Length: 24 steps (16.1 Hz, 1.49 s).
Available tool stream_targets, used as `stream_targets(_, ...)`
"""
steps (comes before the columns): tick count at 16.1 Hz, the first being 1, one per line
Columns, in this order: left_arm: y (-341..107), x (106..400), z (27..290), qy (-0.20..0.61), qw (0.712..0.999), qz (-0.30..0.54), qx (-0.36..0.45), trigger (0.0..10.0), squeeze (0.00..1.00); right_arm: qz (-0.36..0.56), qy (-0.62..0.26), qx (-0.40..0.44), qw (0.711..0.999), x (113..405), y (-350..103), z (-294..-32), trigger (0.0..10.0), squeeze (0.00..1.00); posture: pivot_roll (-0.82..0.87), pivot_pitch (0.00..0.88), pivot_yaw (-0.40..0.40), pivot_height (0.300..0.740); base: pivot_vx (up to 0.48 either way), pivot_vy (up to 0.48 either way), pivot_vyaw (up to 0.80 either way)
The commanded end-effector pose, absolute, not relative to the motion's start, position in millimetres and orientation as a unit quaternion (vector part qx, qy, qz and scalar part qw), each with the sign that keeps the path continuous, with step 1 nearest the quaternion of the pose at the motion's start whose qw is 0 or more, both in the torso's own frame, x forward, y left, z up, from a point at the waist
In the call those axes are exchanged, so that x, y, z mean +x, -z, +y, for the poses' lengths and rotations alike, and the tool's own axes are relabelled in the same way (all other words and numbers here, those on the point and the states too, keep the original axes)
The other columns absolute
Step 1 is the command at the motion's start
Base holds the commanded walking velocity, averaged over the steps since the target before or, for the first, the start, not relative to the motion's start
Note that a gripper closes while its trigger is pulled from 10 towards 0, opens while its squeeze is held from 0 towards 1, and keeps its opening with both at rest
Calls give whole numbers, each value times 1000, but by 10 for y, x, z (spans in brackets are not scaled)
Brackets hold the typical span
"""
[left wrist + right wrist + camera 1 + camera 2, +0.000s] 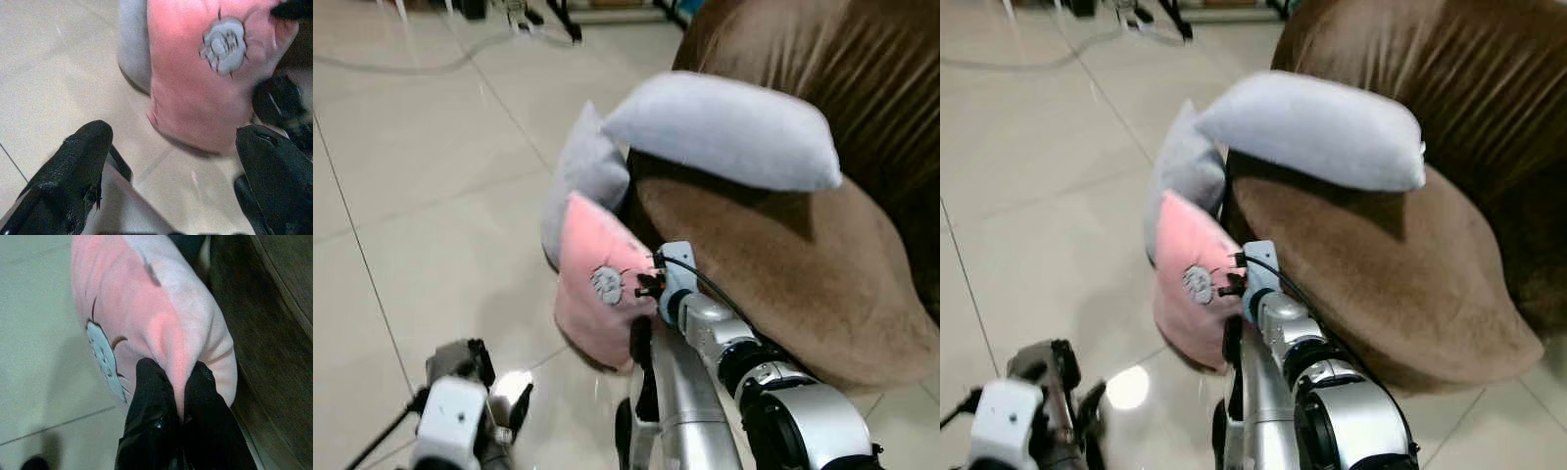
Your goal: Move the pillow to the sofa from floor
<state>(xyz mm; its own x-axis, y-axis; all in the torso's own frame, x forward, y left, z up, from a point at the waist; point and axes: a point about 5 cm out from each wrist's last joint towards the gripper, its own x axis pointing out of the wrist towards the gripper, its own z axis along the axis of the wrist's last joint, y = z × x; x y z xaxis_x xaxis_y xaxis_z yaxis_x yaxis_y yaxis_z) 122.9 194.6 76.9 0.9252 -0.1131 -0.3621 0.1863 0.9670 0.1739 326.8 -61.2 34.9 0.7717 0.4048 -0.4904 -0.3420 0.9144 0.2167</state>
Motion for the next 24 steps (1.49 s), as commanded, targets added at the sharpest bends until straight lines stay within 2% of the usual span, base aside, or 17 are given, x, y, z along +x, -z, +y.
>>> stream_targets(1,-745,1233,1950,69,976,178,100,10000,0,250,-200,74,945,3303,-398,-667,0,0,70,0,-204,487,0,0,0)
stream_targets(5,-973,1348,1957,61,985,127,98,10000,0,156,-256,150,942,3389,-766,-823,0,0,75,0,-182,487,0,0,0)
stream_targets(6,-1081,1419,1989,48,988,104,100,10000,0,103,-292,182,933,3353,-1104,-933,0,0,66,0,-173,487,0,0,0)
stream_targets(10,-1317,1687,2049,0,991,43,123,10000,0,-11,-267,268,926,3357,-1843,-1234,0,0,103,0,-165,487,0,0,0)
stream_targets(11,-1410,1791,2055,-11,992,22,126,10000,0,-44,-244,285,926,3368,-2088,-1368,10000,0,106,0,-158,487,0,0,0)
stream_targets(14,-1629,2057,2026,-15,991,-31,131,10000,0,-120,-190,284,932,3379,-2643,-1668,10000,0,88,0,-125,502,0,0,0)
stream_targets(16,-1694,2206,1990,-6,991,-45,128,10000,0,-150,-166,281,933,3394,-2829,-1733,10000,0,74,0,-91,522,0,0,0)
stream_targets(20,-1670,2307,1931,-3,991,-42,129,10000,0,-138,-135,293,936,3389,-2831,-1748,10000,0,49,0,-100,557,0,0,0)
stream_targets(24,-1589,2307,1875,9,985,-29,168,10000,0,-85,-100,273,953,3346,-2569,-1747,10000,0,48,0,-105,602,0,0,0)
